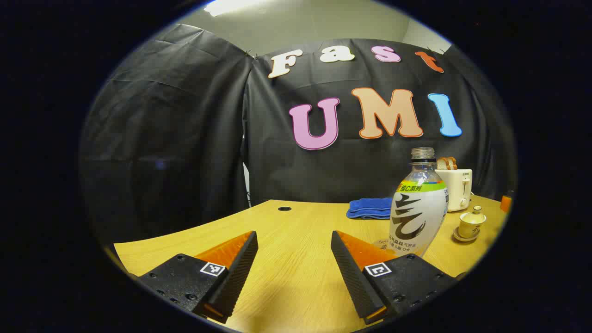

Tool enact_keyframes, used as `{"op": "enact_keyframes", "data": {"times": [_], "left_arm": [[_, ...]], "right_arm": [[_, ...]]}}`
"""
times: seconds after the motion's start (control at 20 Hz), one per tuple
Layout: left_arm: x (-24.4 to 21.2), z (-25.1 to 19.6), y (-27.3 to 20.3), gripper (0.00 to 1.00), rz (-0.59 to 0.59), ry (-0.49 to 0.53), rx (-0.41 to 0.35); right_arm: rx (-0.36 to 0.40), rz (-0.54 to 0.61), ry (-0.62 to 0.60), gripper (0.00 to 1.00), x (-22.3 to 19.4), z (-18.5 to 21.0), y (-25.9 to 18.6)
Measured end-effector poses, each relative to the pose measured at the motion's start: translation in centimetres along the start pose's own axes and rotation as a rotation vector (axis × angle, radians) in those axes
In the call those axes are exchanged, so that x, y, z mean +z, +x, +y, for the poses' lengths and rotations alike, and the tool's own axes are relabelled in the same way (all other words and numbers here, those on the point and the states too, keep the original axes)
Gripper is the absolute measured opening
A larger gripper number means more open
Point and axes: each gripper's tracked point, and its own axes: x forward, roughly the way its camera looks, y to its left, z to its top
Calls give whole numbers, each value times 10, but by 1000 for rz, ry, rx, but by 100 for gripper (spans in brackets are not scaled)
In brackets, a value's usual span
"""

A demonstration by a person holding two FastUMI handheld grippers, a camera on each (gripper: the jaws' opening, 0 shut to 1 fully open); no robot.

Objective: Open the teacup lid with one hand, grasp the water bottle and pour water into the teacup with the other hand; after pouring, place the water bottle on the coaster and then close the teacup lid.

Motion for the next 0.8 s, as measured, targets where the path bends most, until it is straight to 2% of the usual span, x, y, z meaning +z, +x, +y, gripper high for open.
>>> {"op": "enact_keyframes", "data": {"times": [0.05, 0.2, 0.25, 0.35, 0.8], "left_arm": [[0, 0, 0, 93, 1, 1, 0], [0, 0, 0, 93, 1, 0, 0], [0, 0, 0, 93, 0, 0, 0], [0, -1, -1, 93, 1, 0, 0], [0, -1, 0, 93, 2, 0, 1]], "right_arm": [[1, 0, 0, 93, 0, 0, 0], [1, -1, 0, 93, 0, 0, -1], [1, -1, 0, 96, 0, 0, 0], [1, -1, 0, 93, 0, 0, 0], [1, -2, 0, 93, -1, -1, 0]]}}
